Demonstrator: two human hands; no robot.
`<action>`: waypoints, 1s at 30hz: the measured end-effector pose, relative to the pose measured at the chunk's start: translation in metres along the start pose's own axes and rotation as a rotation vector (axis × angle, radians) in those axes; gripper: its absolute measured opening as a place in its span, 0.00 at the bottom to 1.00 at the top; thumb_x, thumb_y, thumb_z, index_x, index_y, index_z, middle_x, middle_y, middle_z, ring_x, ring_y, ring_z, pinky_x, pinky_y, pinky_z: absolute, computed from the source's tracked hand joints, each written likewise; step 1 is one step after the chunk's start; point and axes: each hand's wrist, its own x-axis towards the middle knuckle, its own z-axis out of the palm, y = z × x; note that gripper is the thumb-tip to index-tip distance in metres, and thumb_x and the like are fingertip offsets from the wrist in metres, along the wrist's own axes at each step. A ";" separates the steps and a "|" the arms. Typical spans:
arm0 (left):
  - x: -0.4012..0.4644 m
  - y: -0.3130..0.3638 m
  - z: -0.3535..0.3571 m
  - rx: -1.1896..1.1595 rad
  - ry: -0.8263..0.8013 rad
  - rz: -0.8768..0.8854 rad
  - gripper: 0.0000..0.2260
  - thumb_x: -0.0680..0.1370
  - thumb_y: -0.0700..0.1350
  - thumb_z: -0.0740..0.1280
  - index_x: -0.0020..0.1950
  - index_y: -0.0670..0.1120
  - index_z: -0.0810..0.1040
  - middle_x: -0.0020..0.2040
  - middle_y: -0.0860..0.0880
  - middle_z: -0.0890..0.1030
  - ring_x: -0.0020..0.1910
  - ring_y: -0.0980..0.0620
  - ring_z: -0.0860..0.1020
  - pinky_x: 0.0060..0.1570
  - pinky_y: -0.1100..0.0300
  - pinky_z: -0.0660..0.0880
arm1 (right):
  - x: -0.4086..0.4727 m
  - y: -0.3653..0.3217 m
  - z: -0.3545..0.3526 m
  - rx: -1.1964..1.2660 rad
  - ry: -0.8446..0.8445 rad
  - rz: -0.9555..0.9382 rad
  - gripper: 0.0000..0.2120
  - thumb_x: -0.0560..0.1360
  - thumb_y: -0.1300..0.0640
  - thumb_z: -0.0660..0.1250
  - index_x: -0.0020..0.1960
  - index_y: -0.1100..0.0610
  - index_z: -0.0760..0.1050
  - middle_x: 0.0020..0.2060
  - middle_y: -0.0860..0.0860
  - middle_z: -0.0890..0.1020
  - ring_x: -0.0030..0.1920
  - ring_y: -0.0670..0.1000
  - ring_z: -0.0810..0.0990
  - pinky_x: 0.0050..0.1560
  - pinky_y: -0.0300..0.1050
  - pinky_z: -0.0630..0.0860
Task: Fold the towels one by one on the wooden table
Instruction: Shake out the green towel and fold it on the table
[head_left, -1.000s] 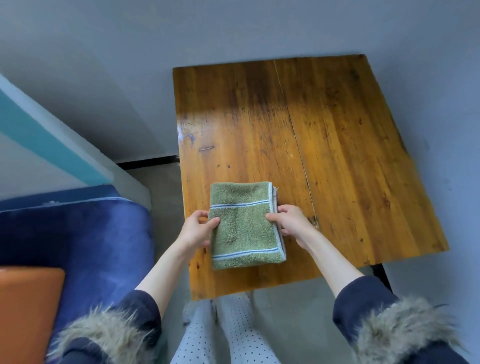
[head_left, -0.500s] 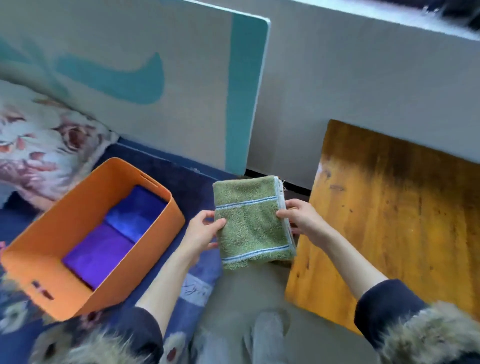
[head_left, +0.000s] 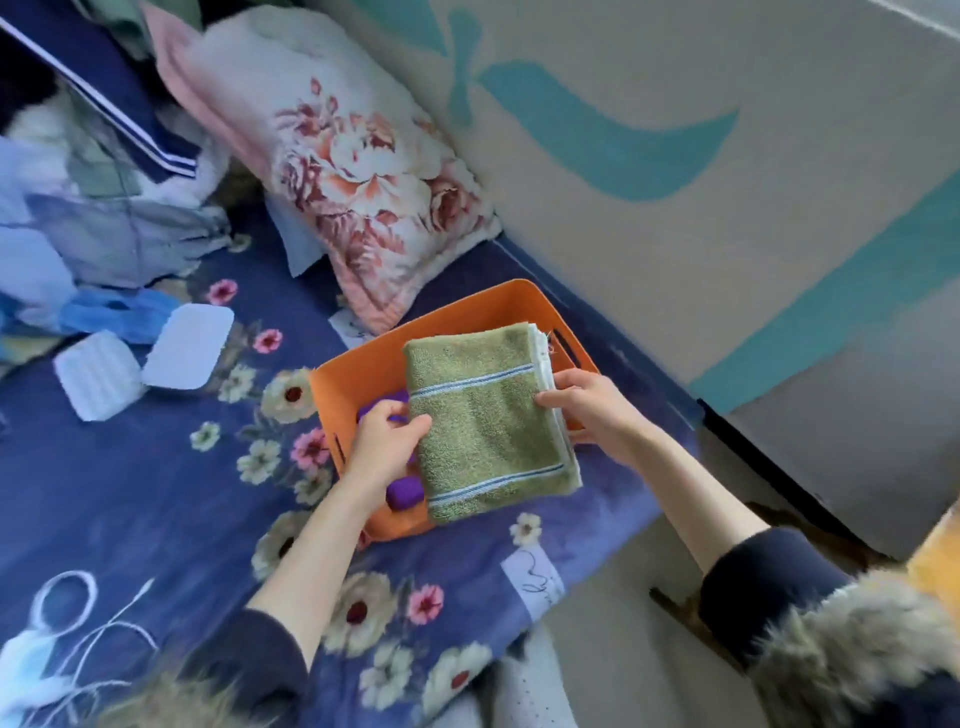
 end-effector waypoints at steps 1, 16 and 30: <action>0.012 -0.004 -0.005 0.017 0.035 -0.028 0.07 0.75 0.42 0.67 0.51 0.47 0.73 0.46 0.46 0.78 0.38 0.49 0.76 0.42 0.53 0.78 | 0.015 -0.006 0.010 -0.014 -0.032 0.012 0.07 0.73 0.59 0.67 0.51 0.53 0.76 0.54 0.56 0.80 0.53 0.53 0.78 0.55 0.55 0.76; 0.148 -0.092 0.010 0.478 0.201 -0.441 0.13 0.77 0.39 0.59 0.60 0.36 0.68 0.58 0.36 0.76 0.55 0.36 0.76 0.51 0.51 0.74 | 0.192 0.043 0.109 -0.218 -0.177 0.258 0.13 0.72 0.64 0.65 0.56 0.56 0.72 0.33 0.54 0.74 0.34 0.51 0.70 0.39 0.48 0.73; 0.164 -0.102 0.010 0.645 0.234 -0.329 0.22 0.76 0.34 0.61 0.69 0.40 0.58 0.66 0.38 0.67 0.59 0.37 0.73 0.52 0.48 0.70 | 0.225 0.066 0.141 -0.312 -0.145 0.226 0.17 0.74 0.64 0.59 0.62 0.57 0.70 0.42 0.52 0.77 0.44 0.53 0.75 0.50 0.51 0.75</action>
